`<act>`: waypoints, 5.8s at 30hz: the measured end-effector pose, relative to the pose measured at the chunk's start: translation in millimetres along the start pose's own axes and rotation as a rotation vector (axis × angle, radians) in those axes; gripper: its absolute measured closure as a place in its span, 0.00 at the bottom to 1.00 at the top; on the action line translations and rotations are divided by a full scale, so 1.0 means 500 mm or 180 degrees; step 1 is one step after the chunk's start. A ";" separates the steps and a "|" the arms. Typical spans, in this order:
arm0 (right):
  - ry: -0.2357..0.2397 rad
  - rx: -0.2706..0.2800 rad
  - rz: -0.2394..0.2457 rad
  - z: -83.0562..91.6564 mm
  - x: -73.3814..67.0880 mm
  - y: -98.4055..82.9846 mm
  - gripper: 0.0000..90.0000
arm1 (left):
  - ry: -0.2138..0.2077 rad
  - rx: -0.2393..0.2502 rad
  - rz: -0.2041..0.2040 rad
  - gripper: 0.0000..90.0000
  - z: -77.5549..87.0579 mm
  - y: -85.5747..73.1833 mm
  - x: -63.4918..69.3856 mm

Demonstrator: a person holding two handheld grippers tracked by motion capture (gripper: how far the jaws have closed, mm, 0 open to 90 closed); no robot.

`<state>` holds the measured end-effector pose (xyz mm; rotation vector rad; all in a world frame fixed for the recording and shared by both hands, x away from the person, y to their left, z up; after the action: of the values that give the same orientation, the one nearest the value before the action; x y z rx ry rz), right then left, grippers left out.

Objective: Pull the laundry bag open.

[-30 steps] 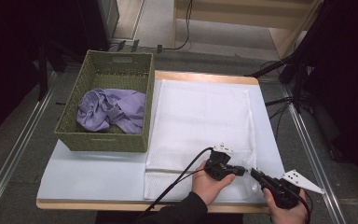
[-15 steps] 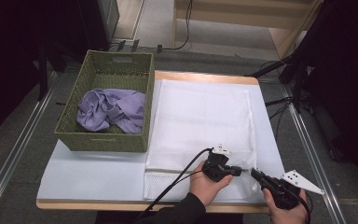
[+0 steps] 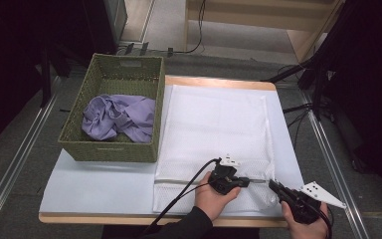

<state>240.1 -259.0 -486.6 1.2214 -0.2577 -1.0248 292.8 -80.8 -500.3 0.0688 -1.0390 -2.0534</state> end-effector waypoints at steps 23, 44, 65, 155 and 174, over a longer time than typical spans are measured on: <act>-0.0075 0.0033 0.0076 0.007 0.002 0.004 0.98 | 0.0202 0.0042 0.0078 0.98 0.055 -0.036 -0.062; -0.0097 0.0018 0.0081 0.008 0.002 0.003 0.98 | 0.0234 0.0107 0.0166 0.98 0.080 -0.049 -0.085; -0.0122 0.0009 0.0088 0.009 0.002 0.003 0.98 | 0.0317 0.0192 0.0249 0.98 0.106 -0.058 -0.109; -0.0172 0.0037 0.0113 0.012 0.006 0.002 0.98 | 0.0700 0.0374 0.0557 0.98 0.240 -0.119 -0.225; -0.0204 0.0042 0.0104 0.014 0.008 0.003 0.98 | 0.0833 0.0410 0.0675 0.98 0.284 -0.144 -0.264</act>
<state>238.2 -266.4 -484.1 1.1938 -0.3338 -1.0366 280.5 125.6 -495.3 0.2747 -0.9692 -1.7324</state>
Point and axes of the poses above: each handheld gripper's, and its own axes: z roughly backward along the jaws, y roughly out of its top, x roughly to its right, the point moved 5 cm from there along -z, roughly forward along the jaws, and after that the axes turned 14 degrees about y, right-handed, at the moved point
